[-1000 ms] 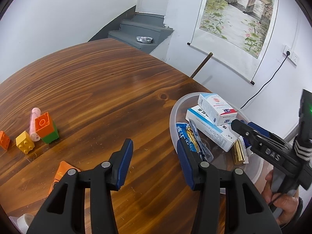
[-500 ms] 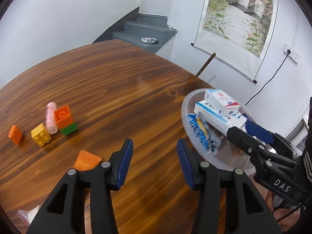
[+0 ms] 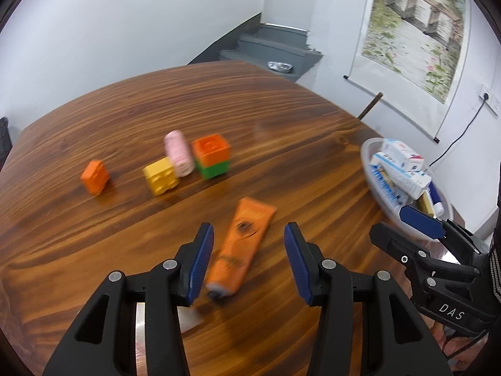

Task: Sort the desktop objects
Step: 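Move both grippers back toward the orange tube and bandage roll, then grasp the bandage roll with the left gripper while the right grasps the orange tube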

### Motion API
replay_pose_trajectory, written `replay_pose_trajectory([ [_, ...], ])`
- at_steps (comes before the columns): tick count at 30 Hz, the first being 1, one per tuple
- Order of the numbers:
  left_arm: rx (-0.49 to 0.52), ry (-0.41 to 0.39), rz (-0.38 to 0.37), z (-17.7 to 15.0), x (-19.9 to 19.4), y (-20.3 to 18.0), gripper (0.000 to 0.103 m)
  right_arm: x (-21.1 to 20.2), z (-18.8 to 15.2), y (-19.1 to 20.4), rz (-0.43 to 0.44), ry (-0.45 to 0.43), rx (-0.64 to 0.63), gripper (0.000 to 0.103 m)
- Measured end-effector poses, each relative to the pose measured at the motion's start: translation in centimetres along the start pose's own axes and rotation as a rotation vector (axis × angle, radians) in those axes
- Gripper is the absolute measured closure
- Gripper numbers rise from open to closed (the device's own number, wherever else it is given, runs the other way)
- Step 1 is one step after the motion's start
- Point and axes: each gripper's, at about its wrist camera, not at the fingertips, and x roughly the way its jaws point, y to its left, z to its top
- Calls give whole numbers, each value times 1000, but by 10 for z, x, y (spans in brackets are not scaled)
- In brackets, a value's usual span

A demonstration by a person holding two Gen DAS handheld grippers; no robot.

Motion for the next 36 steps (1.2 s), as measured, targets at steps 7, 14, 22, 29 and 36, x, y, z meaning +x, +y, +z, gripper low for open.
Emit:
replay_pose_trajectory([
  [7, -9, 18, 29, -22, -13, 38, 52, 8, -11, 26, 27, 34, 7, 30],
  [14, -24, 22, 53, -34, -22, 61, 52, 13, -16, 44, 44, 62, -11, 30],
  [22, -15, 20, 52, -41, -24, 67, 52, 23, -16, 61, 68, 87, -25, 30],
  [29, 1, 17, 30, -43, -25, 69, 52, 42, -10, 68, 110, 129, -2, 30],
  [36, -31, 21, 41, -44, -28, 78, 44, 68, -1, 78, 151, 186, 24, 30],
])
